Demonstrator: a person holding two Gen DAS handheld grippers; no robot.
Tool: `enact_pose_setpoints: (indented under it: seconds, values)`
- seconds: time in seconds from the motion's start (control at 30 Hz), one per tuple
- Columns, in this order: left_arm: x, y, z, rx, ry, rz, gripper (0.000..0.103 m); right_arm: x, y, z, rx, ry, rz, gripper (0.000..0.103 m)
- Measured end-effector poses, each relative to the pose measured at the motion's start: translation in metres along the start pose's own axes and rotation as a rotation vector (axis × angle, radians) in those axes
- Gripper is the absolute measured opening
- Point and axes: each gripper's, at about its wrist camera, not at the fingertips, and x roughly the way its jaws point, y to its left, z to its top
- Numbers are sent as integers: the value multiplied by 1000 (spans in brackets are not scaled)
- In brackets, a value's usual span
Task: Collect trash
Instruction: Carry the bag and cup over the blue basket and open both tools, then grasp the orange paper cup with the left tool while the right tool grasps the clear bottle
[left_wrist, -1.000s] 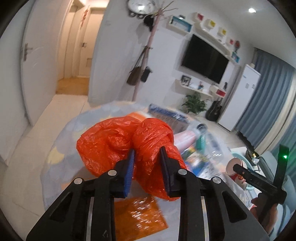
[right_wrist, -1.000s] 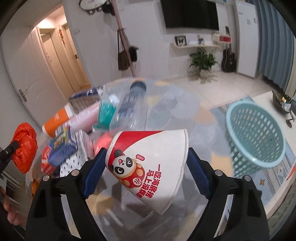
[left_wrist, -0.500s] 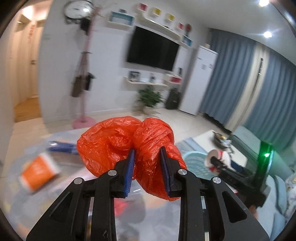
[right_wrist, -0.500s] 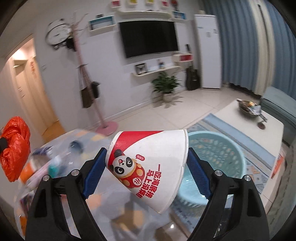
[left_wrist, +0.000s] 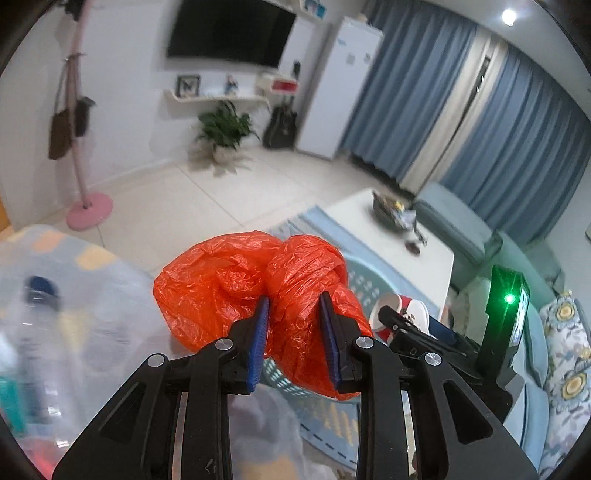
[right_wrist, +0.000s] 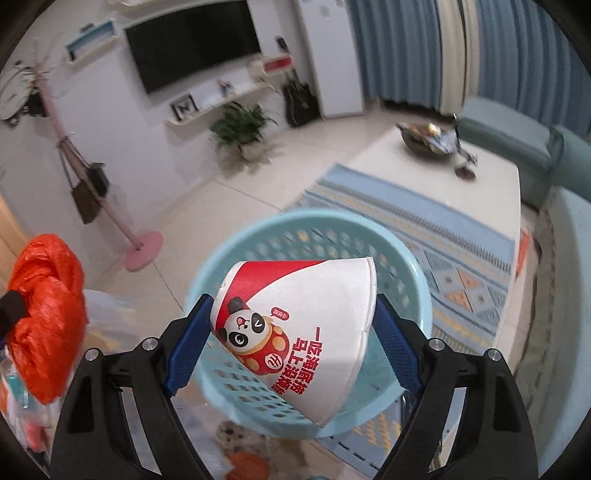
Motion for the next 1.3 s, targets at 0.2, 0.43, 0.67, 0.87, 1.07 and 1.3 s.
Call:
enact_pose_setpoints:
  seconds: [0.2, 0.43, 0.67, 0.87, 1.07, 1.3]
  values:
    - [54, -11, -8, 34, 87, -13, 39, 27, -22, -7, 34, 78, -33, 82]
    - [52, -27, 3, 31, 57, -22, 67, 19, -36, -5, 47, 61, -40, 83]
    - [8, -34, 5, 19, -36, -10, 82, -4, -30, -2, 9, 0, -45, 90]
    - [-47, -29, -3, 21, -122, 27, 84, -27, -20, -5, -6, -28, 2, 90]
    - [-117, -15, -22, -3, -236, 73, 84, -81, 30, -12, -106, -127, 99, 90]
    - [-200, 27, -48, -65, -342, 171, 84, -138, 98, -32, -248, -228, 216, 90]
